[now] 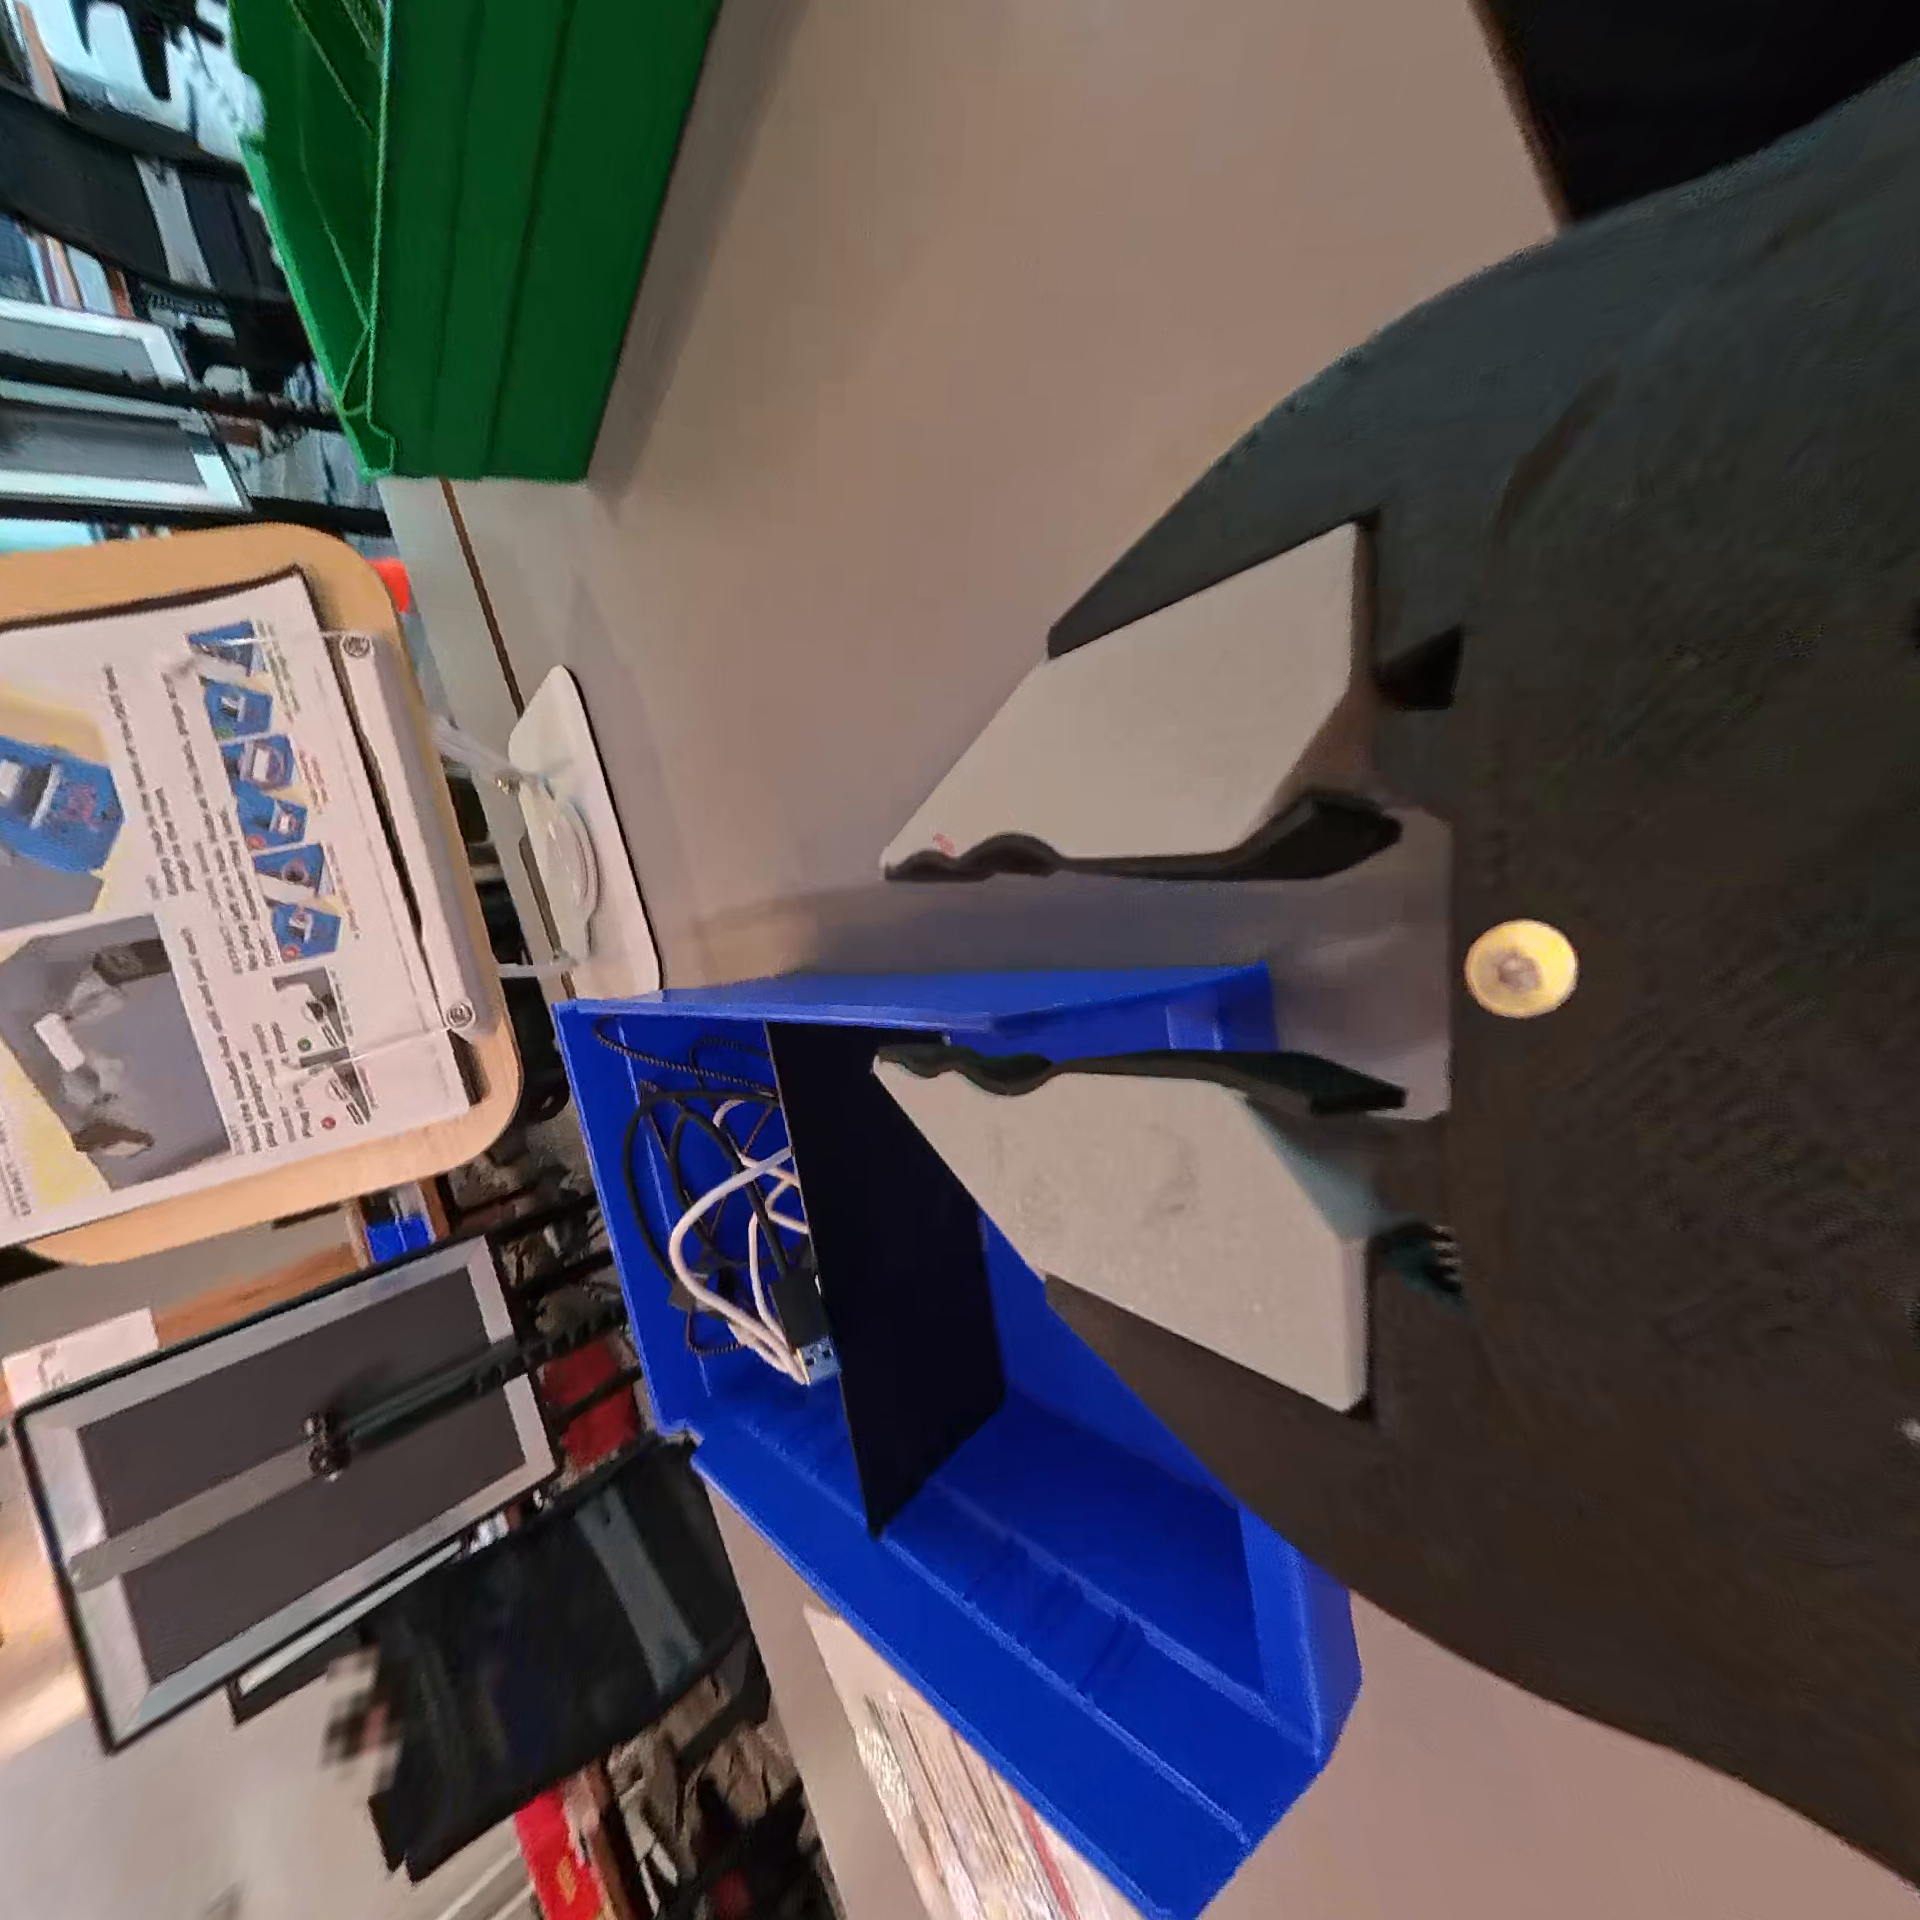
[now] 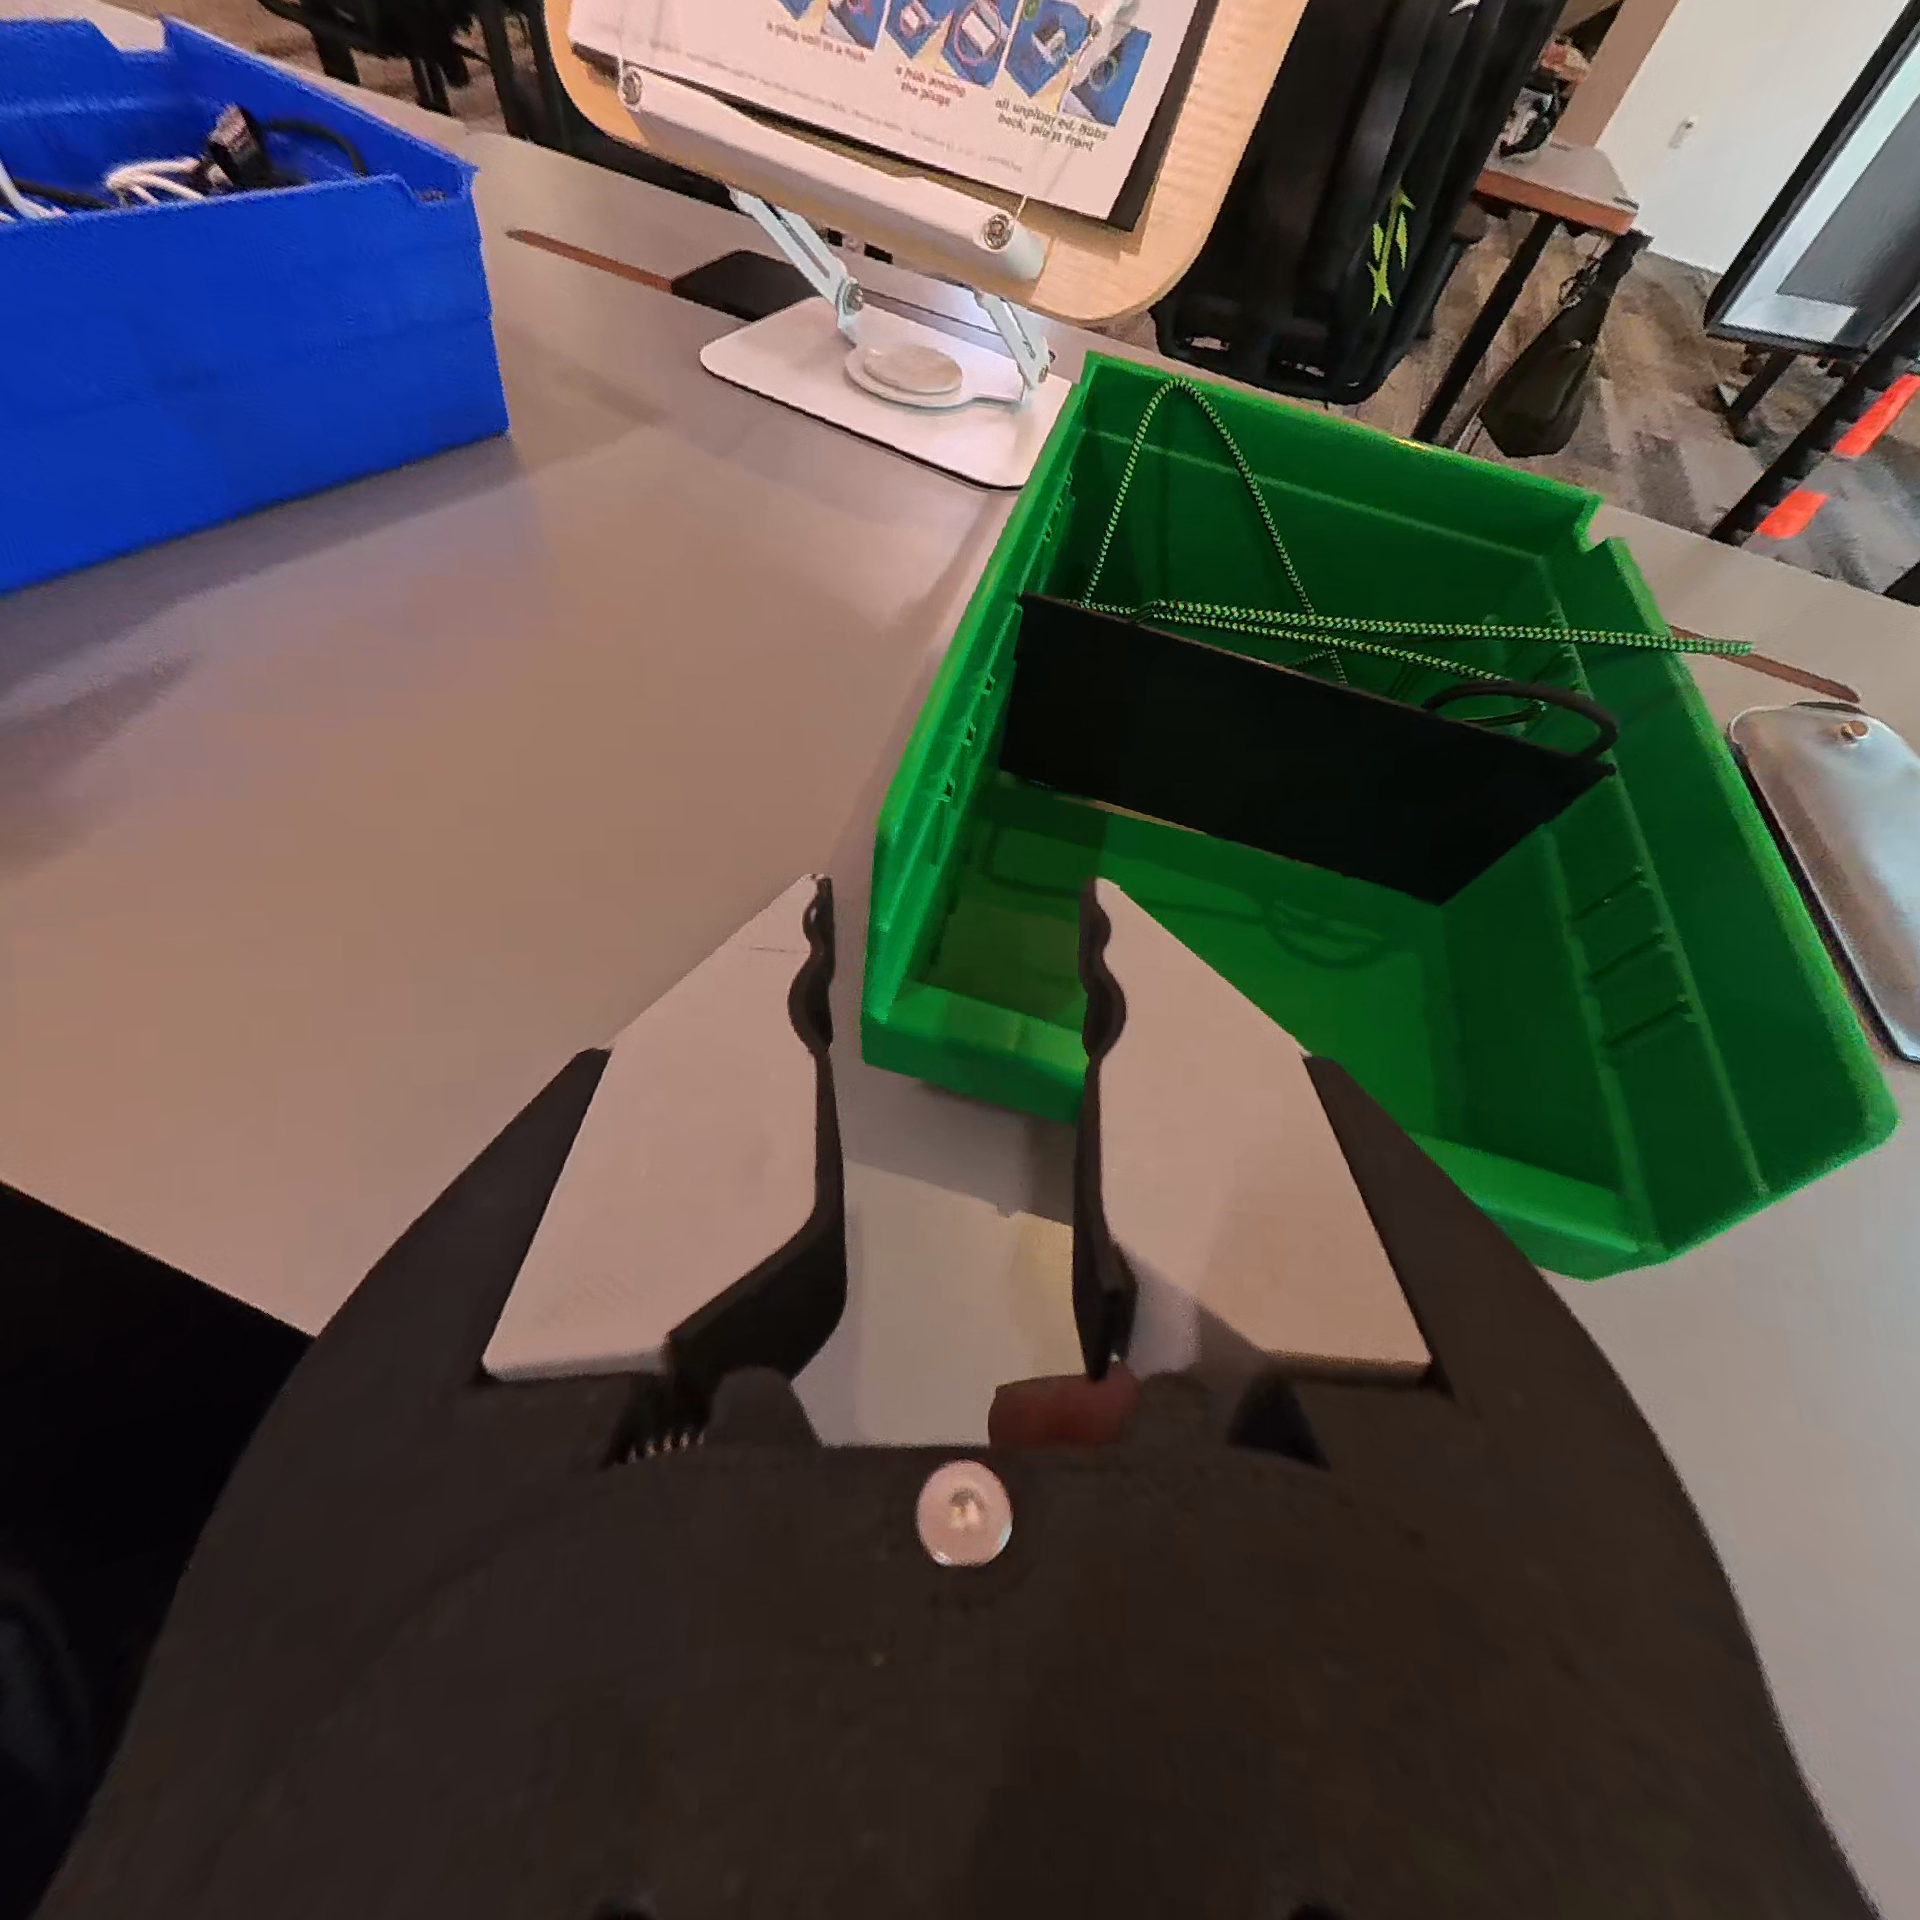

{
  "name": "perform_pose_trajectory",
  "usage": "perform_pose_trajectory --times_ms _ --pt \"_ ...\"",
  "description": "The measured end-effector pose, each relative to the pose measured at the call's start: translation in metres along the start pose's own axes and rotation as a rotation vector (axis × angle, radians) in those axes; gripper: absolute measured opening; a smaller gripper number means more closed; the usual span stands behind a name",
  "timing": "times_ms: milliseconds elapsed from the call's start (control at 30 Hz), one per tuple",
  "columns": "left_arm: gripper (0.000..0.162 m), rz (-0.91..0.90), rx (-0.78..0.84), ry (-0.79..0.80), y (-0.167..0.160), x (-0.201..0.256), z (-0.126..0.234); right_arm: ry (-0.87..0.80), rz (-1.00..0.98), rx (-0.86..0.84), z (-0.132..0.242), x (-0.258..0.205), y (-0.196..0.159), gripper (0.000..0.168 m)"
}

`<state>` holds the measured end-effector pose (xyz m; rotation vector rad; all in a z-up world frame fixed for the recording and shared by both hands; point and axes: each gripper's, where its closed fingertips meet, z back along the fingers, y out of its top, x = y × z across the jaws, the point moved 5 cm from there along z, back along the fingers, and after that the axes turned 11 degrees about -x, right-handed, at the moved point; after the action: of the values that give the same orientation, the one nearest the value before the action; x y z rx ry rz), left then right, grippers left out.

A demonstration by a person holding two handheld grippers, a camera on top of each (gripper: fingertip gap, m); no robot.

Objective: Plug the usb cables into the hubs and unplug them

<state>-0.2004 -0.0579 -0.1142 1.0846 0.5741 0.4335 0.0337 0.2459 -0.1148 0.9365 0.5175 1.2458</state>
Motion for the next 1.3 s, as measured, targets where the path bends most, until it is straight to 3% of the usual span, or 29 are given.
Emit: perform_pose_trajectory --times_ms 233,400,567,1300 --pt "0.023 -0.044 -0.074 0.015 -0.017 -0.007 -0.012 0.044 0.019 -0.061 -0.020 -0.014 -0.010 0.052" --pt "0.003 -0.078 -0.094 0.057 -0.026 -0.011 -0.022 0.025 0.063 -0.075 -0.026 -0.022 -0.010 0.053" --pt "0.001 -0.035 -0.091 0.034 -0.026 -0.013 -0.023 0.012 0.047 -0.075 -0.025 -0.014 -0.012 0.053" --pt "0.006 0.117 -0.041 0.230 -0.033 -0.044 -0.019 -0.057 0.018 -0.074 -0.013 0.011 -0.014 0.054"
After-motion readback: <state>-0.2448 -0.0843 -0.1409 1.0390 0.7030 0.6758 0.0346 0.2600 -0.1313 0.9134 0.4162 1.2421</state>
